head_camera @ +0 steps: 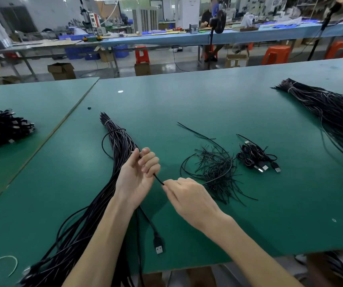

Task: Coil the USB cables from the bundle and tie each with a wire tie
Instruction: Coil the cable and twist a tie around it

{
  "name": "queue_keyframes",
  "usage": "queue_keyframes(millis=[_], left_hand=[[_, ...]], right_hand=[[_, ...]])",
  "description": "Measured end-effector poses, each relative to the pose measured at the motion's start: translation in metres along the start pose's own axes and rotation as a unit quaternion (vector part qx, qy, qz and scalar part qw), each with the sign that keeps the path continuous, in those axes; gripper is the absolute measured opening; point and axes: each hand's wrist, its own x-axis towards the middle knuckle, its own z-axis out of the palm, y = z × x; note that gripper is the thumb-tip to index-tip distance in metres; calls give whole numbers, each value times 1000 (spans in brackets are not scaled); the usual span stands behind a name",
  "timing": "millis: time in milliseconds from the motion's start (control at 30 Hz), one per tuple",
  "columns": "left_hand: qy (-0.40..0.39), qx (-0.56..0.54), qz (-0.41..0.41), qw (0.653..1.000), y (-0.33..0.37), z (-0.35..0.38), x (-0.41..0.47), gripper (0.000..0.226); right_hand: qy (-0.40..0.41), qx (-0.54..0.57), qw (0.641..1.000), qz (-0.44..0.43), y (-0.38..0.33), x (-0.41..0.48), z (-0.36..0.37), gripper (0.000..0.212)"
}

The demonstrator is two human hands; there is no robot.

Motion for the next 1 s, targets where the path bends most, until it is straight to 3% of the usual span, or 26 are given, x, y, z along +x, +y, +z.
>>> queue_keyframes(millis=[167,267,367,433,533,600,667,800,1000], left_hand=[[-5,135,13,991,-2,0,0,41],[-12,163,-5,986,-4,3,-3,38],[-61,209,-54,974,-3,5,-9,43],[-115,242,-95,959,-3,5,-12,49],[-149,390,-140,898,-12,6,-11,52],[-149,510,-161,832,-22,5,-8,54],[-154,573,-153,790,-30,2,-5,57],[-118,571,-67,809,-33,-8,3,58],[-72,524,6,849,-32,-14,10,52]], right_hand=[[-48,39,998,33,8,-5,2,30],[-72,84,991,80,18,-2,-8,32],[-77,128,981,123,29,9,-25,30],[-94,118,977,152,34,15,-36,41],[-111,91,972,184,37,22,-48,45],[-124,60,972,193,35,24,-50,32],[-136,45,967,212,33,26,-51,24],[-111,87,958,251,27,29,-51,41],[-30,33,978,204,9,39,-57,30]])
